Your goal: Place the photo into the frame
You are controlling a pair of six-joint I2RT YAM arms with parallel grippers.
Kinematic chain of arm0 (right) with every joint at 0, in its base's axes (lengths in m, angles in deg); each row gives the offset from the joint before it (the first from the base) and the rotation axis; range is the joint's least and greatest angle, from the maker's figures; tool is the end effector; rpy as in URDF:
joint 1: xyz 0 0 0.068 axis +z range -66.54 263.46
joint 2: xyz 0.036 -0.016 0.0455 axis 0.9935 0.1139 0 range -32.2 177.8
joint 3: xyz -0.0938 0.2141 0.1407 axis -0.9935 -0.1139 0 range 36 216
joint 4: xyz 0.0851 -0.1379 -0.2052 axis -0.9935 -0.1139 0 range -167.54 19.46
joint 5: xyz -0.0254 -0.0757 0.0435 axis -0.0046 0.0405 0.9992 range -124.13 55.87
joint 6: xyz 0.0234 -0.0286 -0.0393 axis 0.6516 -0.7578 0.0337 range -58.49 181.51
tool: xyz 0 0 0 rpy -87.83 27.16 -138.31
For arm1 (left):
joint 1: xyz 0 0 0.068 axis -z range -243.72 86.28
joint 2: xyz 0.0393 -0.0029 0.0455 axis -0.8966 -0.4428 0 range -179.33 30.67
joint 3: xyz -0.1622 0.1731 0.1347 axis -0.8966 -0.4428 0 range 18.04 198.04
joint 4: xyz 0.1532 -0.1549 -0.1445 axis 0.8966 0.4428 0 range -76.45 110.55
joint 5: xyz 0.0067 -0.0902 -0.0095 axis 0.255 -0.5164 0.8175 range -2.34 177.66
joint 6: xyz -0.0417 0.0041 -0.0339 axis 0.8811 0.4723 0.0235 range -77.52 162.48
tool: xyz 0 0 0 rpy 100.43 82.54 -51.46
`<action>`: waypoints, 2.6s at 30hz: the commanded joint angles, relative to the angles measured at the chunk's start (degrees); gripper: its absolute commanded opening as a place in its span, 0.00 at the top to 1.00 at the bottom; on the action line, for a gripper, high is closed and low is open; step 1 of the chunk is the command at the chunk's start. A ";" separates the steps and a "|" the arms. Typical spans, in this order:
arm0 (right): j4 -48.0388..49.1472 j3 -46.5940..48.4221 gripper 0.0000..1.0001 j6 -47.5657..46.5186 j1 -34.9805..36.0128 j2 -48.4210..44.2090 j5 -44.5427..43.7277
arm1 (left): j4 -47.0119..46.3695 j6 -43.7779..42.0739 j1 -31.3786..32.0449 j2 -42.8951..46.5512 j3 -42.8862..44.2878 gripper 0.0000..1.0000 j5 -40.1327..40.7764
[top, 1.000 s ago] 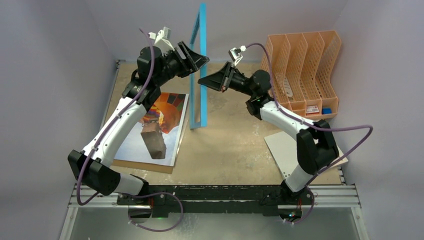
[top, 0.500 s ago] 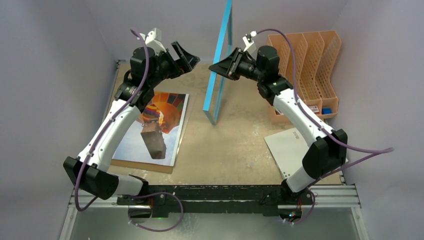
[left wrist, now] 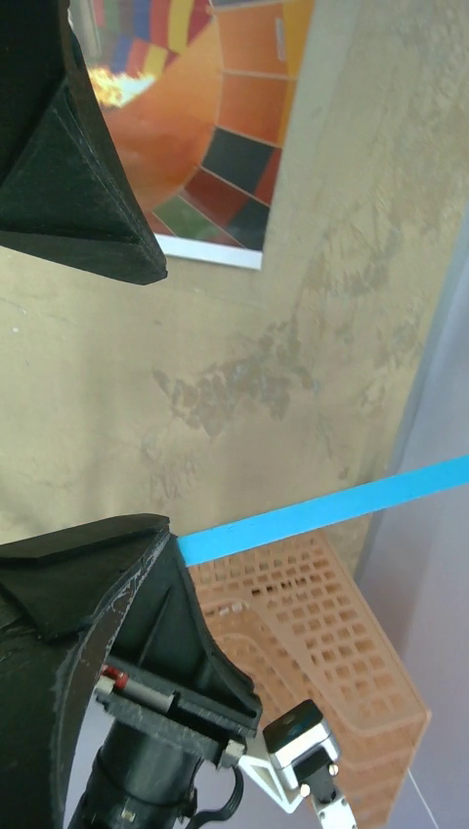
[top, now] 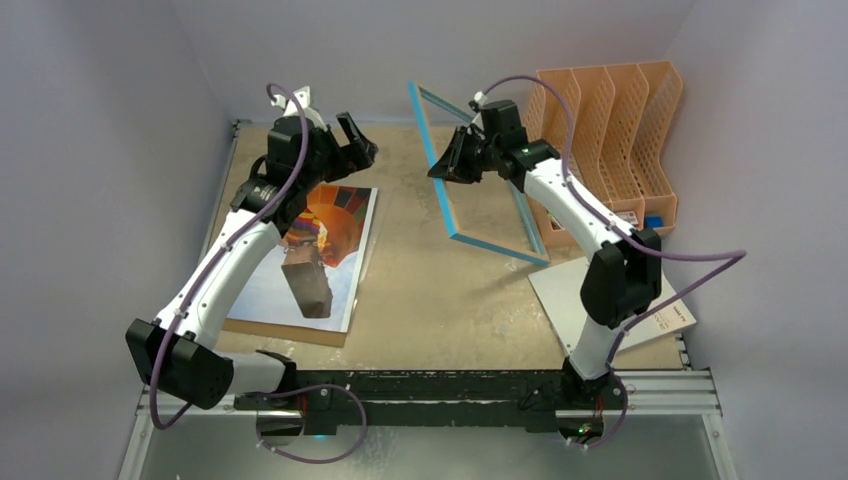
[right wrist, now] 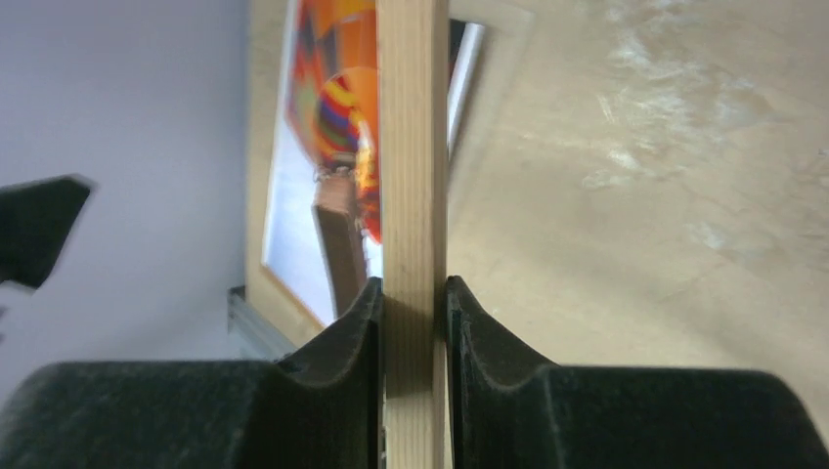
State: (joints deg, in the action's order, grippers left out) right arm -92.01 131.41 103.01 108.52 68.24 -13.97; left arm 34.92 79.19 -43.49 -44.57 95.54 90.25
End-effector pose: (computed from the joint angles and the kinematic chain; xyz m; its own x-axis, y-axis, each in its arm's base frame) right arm 0.3691 0.1863 0.3635 -0.7513 0.3354 -0.5684 -0.2392 0.6643 0.7082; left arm 0.2809 -0.1018 0.4025 -0.4289 -0.4784 -0.7663 0.0611 0.8310 -0.5529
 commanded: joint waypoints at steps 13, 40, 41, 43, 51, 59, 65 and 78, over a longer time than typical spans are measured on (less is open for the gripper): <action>4.17 1.51 0.92 3.96 4.39 15.73 -6.34 | -0.09 -4.87 -2.03 2.45 -10.44 0.09 2.87; 10.73 5.20 0.48 12.83 9.83 27.77 -13.13 | -0.08 -6.49 -6.14 -2.23 -14.34 0.08 1.90; 10.50 5.61 0.43 12.36 9.83 27.59 -12.91 | -0.14 -6.35 -6.24 -2.01 -14.43 0.08 2.20; 10.70 5.97 0.37 11.00 9.83 26.73 -12.36 | -2.10 -6.15 -6.25 -0.43 -15.79 0.08 2.78; 17.55 2.68 0.36 6.43 9.83 21.31 -9.81 | -6.65 -4.36 -6.34 1.99 -20.38 0.08 1.96; 23.00 6.10 0.65 11.03 12.62 27.31 -3.06 | -9.21 -1.70 -6.94 -0.08 -25.06 0.21 2.49; 16.58 2.67 0.56 14.78 13.66 26.27 -11.56 | -7.18 -0.23 -8.49 -2.79 -27.27 0.28 8.68; 14.48 4.42 0.55 18.19 16.00 29.09 -18.70 | -10.88 -2.54 -13.94 -13.37 -28.65 0.38 11.32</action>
State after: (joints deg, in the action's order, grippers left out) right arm -74.87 133.34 119.21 123.93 96.04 -27.78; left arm 26.48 77.60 -56.93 -57.01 66.86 98.56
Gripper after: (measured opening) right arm 0.432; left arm 0.626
